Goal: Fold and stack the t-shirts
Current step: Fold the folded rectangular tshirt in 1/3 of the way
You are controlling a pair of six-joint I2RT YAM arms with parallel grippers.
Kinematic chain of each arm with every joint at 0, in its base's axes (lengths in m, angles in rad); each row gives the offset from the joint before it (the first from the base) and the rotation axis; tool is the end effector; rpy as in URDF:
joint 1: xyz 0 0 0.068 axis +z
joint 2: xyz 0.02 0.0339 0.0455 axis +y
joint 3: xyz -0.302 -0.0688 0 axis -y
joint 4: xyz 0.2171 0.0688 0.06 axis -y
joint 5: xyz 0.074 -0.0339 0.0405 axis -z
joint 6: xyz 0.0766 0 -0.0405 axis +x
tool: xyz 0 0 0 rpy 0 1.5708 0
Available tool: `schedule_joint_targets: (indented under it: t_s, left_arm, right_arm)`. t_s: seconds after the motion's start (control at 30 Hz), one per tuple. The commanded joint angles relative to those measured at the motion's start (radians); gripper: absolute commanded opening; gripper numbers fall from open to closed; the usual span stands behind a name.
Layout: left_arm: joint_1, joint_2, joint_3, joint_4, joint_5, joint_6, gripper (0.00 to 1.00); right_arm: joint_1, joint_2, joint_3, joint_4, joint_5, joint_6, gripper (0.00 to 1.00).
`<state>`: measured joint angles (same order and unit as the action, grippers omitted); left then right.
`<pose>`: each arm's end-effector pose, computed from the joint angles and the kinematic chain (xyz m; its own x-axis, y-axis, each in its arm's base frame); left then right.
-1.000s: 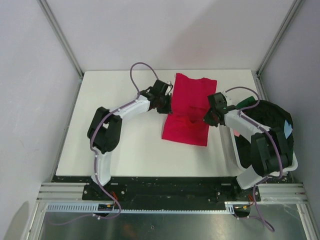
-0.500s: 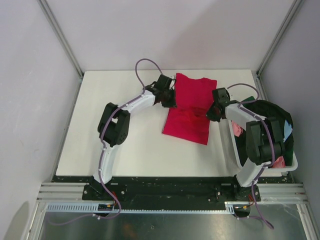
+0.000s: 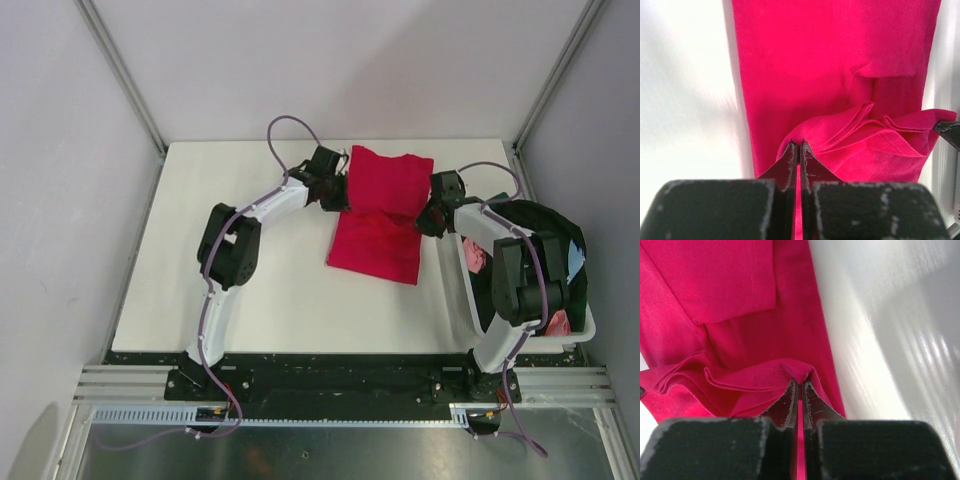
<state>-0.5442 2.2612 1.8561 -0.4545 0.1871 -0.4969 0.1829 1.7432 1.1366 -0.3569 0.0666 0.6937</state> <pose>0.4486 -0.2881 0.2028 -0.8618 -0.0260 -0.5066 0.2295 0.8707 -0.4350 0.3650 0.0623 0.2130 -0.7130 0.5169 -0.4737 0.4055 0.8552 0.3228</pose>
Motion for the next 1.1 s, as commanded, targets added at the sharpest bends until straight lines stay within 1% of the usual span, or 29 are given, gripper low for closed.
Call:
schedule_joint_targets:
  t_s: [0.0,0.23,0.27,0.3,0.33,0.37,0.4,0.43,0.47,0.5,0.57,0.63,0.7,0.8,0.87,0.97,1.03,1.07]
  left_arm:
    - [0.024,-0.003,0.064,0.019,-0.003,-0.002,0.00]
    - [0.040,0.040,0.101,0.019,0.034,0.015,0.01]
    - [0.042,0.049,0.108,0.019,0.039,0.018,0.02]
    - [0.044,0.057,0.116,0.019,0.044,0.022,0.05]
    - [0.046,0.062,0.124,0.020,0.054,0.027,0.09]
    - [0.048,0.063,0.130,0.019,0.066,0.032,0.16]
    - [0.051,0.062,0.137,0.019,0.073,0.037,0.27]
    - [0.054,0.057,0.143,0.019,0.077,0.045,0.36]
    - [0.057,0.047,0.144,0.019,0.081,0.057,0.43]
    - [0.059,0.034,0.144,0.019,0.081,0.068,0.47]
    - [0.060,0.002,0.132,0.019,0.070,0.081,0.55]
    - [0.062,-0.035,0.100,0.019,0.059,0.080,0.57]
    - [0.062,-0.077,0.052,0.019,0.051,0.065,0.53]
    - [0.053,-0.132,-0.044,0.033,0.062,0.033,0.38]
    - [0.040,-0.167,-0.119,0.058,0.076,0.020,0.28]
    - [0.031,-0.205,-0.251,0.122,0.137,-0.016,0.10]
    - [0.026,-0.222,-0.332,0.157,0.173,-0.034,0.03]
    - [0.023,-0.229,-0.368,0.170,0.179,-0.039,0.01]
  right_arm:
    - [-0.009,0.019,0.057,0.044,-0.007,-0.026,0.00]
    - [-0.015,0.059,0.083,0.044,-0.006,-0.030,0.00]
    - [-0.017,0.062,0.086,0.042,-0.006,-0.031,0.00]
    - [-0.018,0.063,0.091,0.041,-0.004,-0.033,0.03]
    - [-0.020,0.064,0.098,0.037,0.001,-0.036,0.09]
    - [-0.021,0.062,0.106,0.029,0.008,-0.041,0.17]
    - [-0.021,0.059,0.117,0.020,0.017,-0.048,0.25]
    - [-0.022,0.052,0.126,0.010,0.026,-0.054,0.33]
    - [-0.023,0.041,0.134,0.002,0.036,-0.059,0.41]
    - [-0.021,0.030,0.139,-0.005,0.046,-0.062,0.46]
    - [-0.010,-0.001,0.147,-0.015,0.065,-0.070,0.52]
    - [0.014,-0.030,0.150,-0.026,0.085,-0.078,0.52]
    - [0.047,-0.040,0.150,-0.027,0.088,-0.085,0.48]
    - [0.091,-0.021,0.151,-0.005,0.062,-0.099,0.35]
    - [0.109,0.005,0.154,0.009,0.059,-0.106,0.31]
    - [0.102,0.050,0.163,0.003,0.070,-0.109,0.23]
    - [0.079,0.080,0.167,0.000,0.079,-0.114,0.19]
    - [0.067,0.095,0.169,0.001,0.078,-0.117,0.18]
